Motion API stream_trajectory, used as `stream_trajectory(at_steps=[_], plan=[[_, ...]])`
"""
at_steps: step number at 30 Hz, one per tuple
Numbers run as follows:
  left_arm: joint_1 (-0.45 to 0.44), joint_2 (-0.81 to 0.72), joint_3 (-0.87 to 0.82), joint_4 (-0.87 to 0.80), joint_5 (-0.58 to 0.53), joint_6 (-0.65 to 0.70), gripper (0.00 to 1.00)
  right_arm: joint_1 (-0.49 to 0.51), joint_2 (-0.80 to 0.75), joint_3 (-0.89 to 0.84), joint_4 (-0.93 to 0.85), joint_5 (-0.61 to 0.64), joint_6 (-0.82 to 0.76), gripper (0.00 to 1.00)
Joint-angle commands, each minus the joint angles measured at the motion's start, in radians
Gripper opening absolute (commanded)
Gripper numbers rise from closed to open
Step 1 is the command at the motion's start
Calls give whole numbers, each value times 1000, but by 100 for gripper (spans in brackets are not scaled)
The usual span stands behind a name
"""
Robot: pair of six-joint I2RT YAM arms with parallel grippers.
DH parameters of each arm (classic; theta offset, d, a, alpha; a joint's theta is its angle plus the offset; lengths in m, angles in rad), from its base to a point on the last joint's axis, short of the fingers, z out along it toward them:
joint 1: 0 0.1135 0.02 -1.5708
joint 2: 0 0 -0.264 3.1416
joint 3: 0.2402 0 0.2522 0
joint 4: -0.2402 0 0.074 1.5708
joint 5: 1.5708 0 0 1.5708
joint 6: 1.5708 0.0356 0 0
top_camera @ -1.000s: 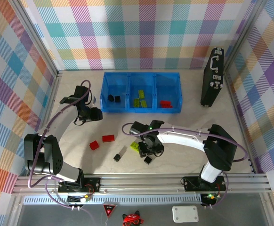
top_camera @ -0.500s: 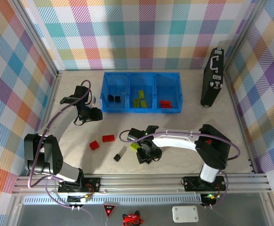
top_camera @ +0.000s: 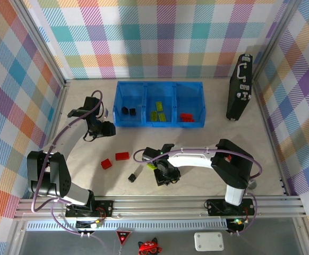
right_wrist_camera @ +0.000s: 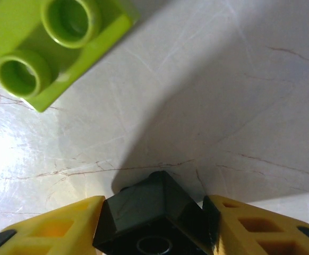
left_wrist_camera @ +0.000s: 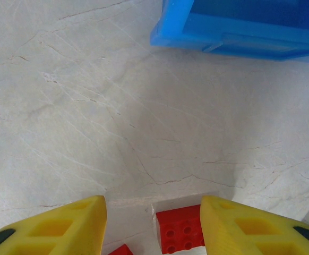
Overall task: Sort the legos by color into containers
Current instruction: Pick up the lego from the bottom-center of the table, then place the lego in the container.
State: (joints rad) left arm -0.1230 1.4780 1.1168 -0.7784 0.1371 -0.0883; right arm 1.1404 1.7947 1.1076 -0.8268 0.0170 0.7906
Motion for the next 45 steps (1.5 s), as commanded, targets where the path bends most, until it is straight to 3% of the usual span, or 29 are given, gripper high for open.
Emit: stream_trajectory(at_steps=[1,10,20,28,33,45], plan=[[-10,-13,-9,2,-7,12,50,12,-3,-5,-14,3,18,49],[-10,-12,-9,1,-8,12,50,11,-24,26,-45,24,12,46],[-10,-20,-8,-1,-14,15,50,10,-10,181,-125,80,-59,46],[-10,-24,-9,7,-8,3,50,-20,106,412,-158,120,-173,46],[-8,-40,-6,2,-64,-9,50,-56,198,584,-179,132,-251,46],[29,-66,-6,8,-77,-25,51,-190,433,1051,-210,156,-406,46]])
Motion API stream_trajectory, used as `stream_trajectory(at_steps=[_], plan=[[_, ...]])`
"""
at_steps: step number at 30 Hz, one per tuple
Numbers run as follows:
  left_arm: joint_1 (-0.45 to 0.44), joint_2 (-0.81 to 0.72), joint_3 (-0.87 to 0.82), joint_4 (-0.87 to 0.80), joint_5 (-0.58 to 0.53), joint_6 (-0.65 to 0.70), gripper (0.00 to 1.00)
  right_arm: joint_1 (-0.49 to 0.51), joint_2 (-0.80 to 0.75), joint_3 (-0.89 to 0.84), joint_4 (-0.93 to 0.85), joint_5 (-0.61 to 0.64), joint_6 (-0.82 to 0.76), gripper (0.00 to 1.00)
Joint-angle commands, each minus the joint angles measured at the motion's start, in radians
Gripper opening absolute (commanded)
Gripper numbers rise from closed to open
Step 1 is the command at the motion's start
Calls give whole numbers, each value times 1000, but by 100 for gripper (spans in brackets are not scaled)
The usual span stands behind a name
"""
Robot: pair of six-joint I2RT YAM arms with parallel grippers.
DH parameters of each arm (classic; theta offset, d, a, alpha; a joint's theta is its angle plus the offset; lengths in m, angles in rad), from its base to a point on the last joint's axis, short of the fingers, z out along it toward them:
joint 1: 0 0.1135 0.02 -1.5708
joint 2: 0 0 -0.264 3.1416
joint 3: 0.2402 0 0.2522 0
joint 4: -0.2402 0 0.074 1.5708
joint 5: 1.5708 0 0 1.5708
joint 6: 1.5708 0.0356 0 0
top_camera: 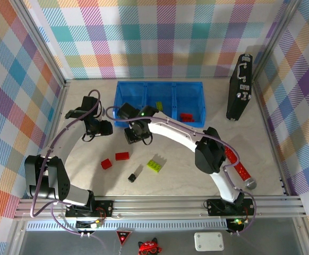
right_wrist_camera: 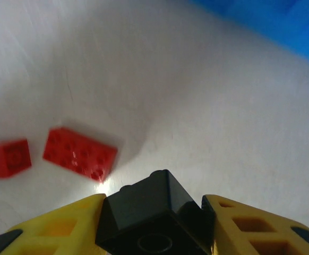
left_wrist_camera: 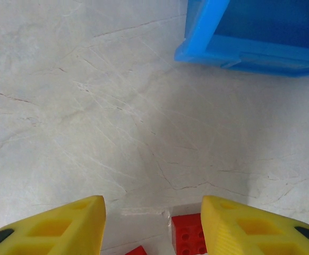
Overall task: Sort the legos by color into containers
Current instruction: Place the lego in the container.
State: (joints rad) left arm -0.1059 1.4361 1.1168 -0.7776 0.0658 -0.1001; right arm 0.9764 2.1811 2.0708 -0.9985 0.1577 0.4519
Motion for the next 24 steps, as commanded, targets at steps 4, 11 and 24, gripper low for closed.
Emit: stream_trajectory(at_steps=[4,11,24], plan=[[18,-31,-7,9,-18,-19,51,-63,135,242,-51,18,-111,46],[20,-31,-8,13,-13,-23,51,-91,233,376,43,50,-165,47],[20,-31,-14,24,12,-30,51,-109,338,437,130,162,-217,48]])
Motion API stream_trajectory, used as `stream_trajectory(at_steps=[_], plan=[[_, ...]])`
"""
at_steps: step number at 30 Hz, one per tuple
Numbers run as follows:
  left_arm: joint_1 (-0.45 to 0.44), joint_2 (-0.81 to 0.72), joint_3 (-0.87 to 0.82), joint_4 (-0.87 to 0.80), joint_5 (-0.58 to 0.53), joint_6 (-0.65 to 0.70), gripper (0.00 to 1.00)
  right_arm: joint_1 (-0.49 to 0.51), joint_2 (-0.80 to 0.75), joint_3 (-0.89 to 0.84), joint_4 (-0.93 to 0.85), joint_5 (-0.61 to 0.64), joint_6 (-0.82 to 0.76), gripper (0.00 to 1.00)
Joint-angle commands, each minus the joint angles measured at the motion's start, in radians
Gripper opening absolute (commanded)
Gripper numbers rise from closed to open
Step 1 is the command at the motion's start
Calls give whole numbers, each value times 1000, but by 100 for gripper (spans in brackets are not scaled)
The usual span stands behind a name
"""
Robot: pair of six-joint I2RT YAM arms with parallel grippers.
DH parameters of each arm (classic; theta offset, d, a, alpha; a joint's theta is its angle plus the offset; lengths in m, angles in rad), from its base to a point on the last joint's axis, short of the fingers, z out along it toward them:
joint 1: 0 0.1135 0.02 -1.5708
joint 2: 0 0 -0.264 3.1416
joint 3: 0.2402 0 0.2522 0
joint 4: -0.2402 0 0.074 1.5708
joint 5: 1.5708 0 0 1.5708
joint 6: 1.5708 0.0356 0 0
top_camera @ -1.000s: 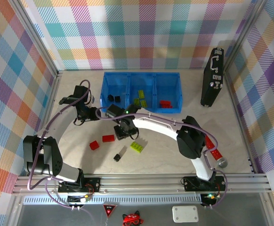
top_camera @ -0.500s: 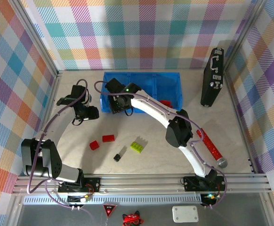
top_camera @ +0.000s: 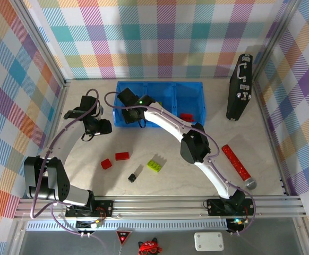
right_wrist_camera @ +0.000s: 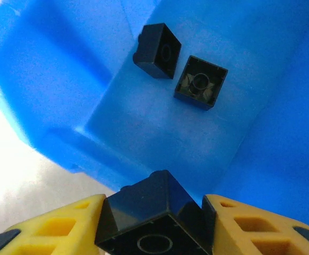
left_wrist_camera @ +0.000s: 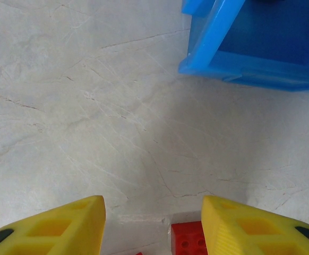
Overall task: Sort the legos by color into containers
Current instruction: Place the lego in the container.
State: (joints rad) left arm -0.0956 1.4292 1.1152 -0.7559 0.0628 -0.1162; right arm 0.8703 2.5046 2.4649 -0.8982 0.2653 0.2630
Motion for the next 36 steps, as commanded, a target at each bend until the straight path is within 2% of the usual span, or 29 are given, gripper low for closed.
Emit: stream_trajectory(at_steps=[1,8,28,36], plan=[[10,-24,-12,3,17,-14,51,-4,16,43,32,63,-30,48],[10,-19,-12,7,30,-16,51,-4,28,48,36,89,-43,56],[4,10,-18,0,86,-16,51,4,-99,42,-50,34,9,56],[-37,17,-13,-26,75,-54,51,0,-231,-111,-34,14,42,56]])
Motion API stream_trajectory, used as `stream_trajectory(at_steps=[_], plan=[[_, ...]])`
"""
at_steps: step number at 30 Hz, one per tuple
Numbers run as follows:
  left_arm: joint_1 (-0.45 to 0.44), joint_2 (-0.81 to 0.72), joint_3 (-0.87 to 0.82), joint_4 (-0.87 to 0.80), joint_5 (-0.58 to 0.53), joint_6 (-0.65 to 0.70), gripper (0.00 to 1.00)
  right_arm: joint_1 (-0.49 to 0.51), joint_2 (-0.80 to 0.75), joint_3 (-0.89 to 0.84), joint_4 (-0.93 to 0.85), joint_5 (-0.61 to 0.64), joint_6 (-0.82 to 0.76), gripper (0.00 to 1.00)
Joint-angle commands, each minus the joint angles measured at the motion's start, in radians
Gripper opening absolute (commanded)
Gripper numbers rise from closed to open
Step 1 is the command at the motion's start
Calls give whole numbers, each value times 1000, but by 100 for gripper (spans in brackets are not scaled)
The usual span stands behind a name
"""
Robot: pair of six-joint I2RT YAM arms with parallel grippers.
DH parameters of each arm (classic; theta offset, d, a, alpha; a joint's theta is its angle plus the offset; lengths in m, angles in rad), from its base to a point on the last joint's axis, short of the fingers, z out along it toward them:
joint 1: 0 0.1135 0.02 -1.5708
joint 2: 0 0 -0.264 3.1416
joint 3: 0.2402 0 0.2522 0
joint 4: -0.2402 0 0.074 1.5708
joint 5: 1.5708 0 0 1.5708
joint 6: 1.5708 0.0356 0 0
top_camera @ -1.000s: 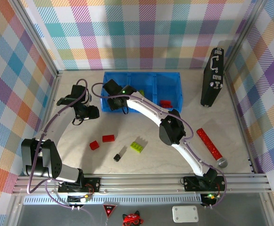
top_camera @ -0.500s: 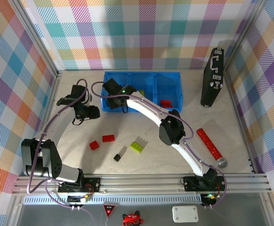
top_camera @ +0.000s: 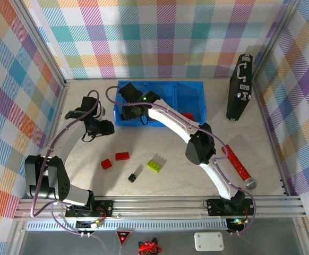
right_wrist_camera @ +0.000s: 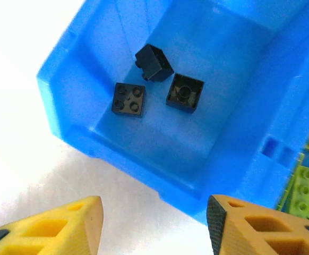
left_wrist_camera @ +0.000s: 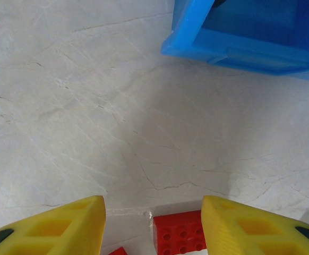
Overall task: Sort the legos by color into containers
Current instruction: Place the lego in the container, then pick up the lego from the middle-left of the table.
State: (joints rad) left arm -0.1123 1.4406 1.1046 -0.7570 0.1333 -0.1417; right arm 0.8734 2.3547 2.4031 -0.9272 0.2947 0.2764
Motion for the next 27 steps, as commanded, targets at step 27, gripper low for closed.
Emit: stream_trajectory(at_steps=[27], plan=[[-297,2,-103,-44,-157,-299,65,-69,-548,-842,148,-139,143,56]])
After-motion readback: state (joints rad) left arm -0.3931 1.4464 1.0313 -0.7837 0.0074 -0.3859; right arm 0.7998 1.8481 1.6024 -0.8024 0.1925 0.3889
